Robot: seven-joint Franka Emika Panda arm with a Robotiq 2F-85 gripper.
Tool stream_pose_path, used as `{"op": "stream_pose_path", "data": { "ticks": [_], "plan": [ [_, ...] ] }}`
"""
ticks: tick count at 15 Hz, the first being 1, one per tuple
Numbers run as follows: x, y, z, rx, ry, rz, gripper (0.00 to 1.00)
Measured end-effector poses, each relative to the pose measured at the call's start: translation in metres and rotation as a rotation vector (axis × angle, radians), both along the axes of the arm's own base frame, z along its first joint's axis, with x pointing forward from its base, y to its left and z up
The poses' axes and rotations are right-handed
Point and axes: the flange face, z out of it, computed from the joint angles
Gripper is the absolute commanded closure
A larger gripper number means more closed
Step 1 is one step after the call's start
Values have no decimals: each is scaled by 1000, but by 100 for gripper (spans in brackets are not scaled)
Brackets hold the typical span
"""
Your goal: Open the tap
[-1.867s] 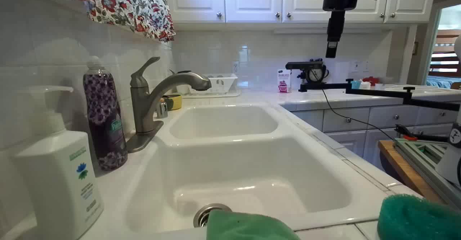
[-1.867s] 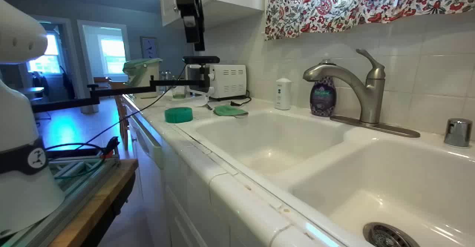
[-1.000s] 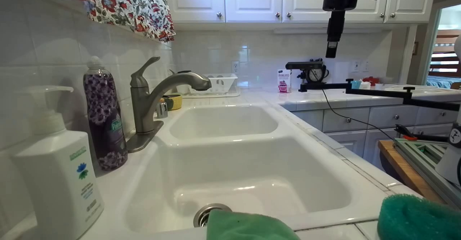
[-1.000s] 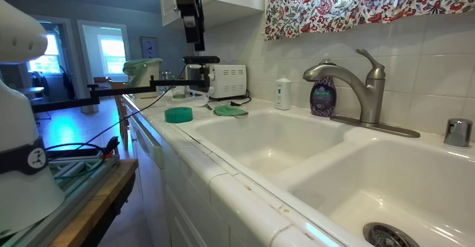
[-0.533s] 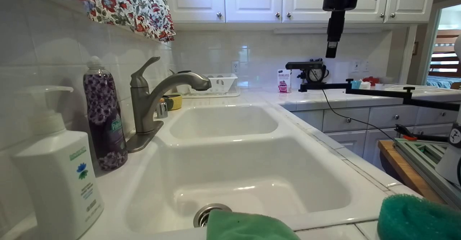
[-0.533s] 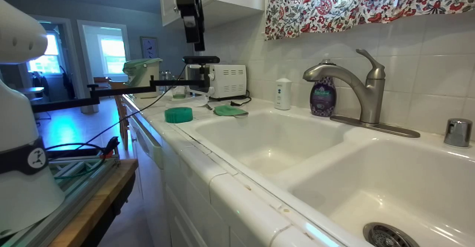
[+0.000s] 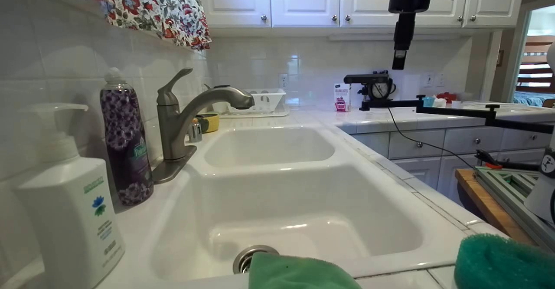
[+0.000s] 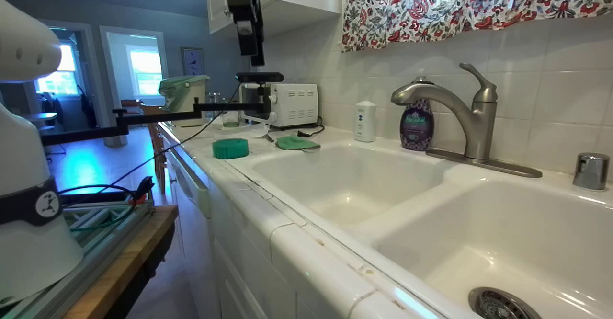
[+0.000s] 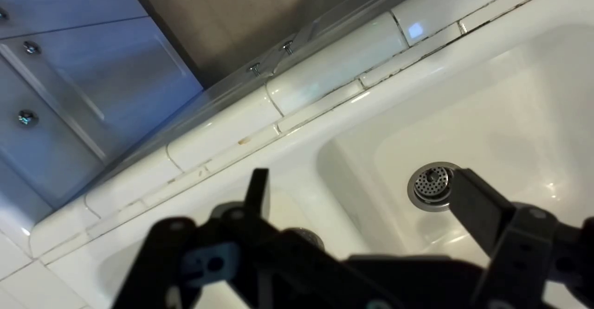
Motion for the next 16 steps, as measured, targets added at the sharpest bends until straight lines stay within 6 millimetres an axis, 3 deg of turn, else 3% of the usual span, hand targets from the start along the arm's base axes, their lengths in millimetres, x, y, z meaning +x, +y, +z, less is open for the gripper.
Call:
{"op": "stream_pose_path", "data": {
  "ticks": [6,12,16],
  "plan": [
    [3,-6,0,-4,-11,-9,0],
    [61,-79,34,-50,-197,-99,0],
    [66,-79,34,-49,-192,-100,0]
  ]
}}
